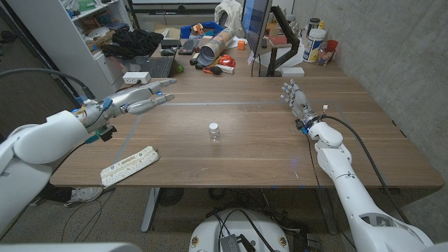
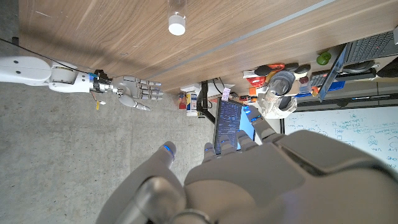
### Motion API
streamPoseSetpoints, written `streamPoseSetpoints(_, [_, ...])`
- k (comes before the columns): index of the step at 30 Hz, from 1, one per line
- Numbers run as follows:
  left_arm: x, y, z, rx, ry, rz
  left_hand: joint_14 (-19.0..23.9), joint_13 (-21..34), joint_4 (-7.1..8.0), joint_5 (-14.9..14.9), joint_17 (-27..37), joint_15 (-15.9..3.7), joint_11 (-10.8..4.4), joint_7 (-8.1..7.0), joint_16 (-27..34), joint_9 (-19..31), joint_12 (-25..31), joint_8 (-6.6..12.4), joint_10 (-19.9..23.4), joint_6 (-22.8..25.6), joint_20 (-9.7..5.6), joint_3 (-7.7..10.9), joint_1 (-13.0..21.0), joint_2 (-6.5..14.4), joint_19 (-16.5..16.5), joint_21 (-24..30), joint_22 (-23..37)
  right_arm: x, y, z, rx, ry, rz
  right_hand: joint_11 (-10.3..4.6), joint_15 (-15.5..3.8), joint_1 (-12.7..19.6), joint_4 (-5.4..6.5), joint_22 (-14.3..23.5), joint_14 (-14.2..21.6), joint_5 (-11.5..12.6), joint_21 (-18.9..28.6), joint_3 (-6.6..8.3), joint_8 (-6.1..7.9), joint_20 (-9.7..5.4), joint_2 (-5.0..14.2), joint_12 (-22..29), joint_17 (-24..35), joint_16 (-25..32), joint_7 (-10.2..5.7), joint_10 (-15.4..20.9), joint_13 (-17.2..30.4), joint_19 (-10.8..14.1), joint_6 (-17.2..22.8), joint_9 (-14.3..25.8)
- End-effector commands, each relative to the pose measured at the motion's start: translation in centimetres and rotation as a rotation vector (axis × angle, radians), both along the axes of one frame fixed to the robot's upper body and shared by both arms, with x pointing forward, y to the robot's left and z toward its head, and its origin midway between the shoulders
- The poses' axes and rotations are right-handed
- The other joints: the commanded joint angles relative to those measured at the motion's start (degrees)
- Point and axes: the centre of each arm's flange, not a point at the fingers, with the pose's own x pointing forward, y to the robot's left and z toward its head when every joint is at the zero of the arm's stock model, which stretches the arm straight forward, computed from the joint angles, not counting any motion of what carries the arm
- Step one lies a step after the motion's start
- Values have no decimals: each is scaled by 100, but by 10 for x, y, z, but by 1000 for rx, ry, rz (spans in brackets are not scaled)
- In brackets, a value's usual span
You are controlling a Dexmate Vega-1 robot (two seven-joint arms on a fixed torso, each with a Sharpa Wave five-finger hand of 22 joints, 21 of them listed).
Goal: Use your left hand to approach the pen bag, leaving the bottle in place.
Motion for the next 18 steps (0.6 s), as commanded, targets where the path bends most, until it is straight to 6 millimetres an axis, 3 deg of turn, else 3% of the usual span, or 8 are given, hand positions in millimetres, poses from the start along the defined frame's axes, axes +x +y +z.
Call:
streamPoseSetpoints(1, [-3, 5, -7, 11, 20, 68, -289, 14, -7, 28, 7, -63, -26, -22, -7, 31, 28, 21, 4, 18, 45, -33, 7, 137, -727, -14, 33, 1, 2, 1, -5, 0, 5, 23, -11, 10, -12, 32, -24, 16, 0, -13, 37, -157, 402, 18, 17, 38, -6, 48, 15, 24, 43, 17])
streamPoseSetpoints(18, [-4, 10, -22, 22, 64, 115, -239, 12, -141, 52, -15, -50, -58, -60, -1, 23, 77, 92, 201, 281, 105, 33, 179, 117, -714, -62, 28, 0, 0, 1, 11, 0, 6, 21, -10, 9, -12, 32, -17, 16, -18, -17, 34, -152, 402, 20, 17, 40, -8, 52, 15, 29, 34, 17])
